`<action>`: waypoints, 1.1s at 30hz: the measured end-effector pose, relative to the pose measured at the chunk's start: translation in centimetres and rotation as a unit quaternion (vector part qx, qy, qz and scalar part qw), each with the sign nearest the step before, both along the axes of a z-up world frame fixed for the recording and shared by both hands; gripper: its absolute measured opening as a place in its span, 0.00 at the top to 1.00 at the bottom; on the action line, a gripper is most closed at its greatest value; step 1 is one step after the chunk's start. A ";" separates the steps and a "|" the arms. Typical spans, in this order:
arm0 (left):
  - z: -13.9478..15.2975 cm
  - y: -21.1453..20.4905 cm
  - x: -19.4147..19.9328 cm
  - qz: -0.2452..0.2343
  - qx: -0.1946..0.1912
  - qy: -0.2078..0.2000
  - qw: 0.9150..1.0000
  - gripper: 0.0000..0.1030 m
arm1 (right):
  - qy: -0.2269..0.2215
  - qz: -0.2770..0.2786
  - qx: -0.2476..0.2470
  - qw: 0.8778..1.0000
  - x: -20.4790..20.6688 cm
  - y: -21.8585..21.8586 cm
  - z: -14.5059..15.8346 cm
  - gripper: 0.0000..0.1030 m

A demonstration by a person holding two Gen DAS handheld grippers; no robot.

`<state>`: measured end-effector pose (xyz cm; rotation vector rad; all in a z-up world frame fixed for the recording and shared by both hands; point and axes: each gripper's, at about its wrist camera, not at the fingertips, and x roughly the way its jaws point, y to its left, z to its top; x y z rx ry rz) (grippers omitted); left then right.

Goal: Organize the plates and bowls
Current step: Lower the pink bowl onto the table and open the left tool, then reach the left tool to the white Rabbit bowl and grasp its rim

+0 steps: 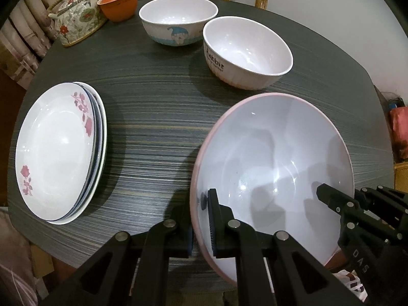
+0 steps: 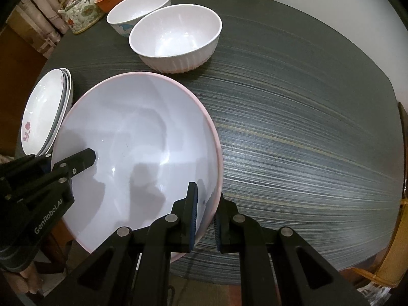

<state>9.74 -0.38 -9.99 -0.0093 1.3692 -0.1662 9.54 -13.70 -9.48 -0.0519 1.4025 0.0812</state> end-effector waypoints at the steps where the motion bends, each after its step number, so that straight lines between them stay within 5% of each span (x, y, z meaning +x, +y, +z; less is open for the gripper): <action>1: 0.1 0.1 -0.1 -0.001 0.001 -0.001 1.000 0.92 | -0.001 0.001 0.000 1.000 0.0 0.0 0.0 0.89; 16: 0.2 0.3 -0.4 -0.009 -0.006 -0.010 1.000 0.91 | -0.004 -0.004 0.010 1.000 -0.7 -0.5 -0.2 0.87; 20: 1.0 0.8 -0.3 -0.009 -0.003 -0.016 1.000 0.88 | -0.009 -0.007 0.015 1.000 -0.6 -0.7 0.1 0.79; 25: 2.6 1.6 0.2 -0.010 -0.002 -0.025 1.000 0.75 | -0.022 -0.008 0.026 0.999 -0.3 -1.0 1.6 0.70; 33: 5.2 2.3 1.2 -0.019 -0.011 -0.039 0.999 0.74 | -0.047 -0.007 0.047 0.998 0.8 -2.2 4.9 0.69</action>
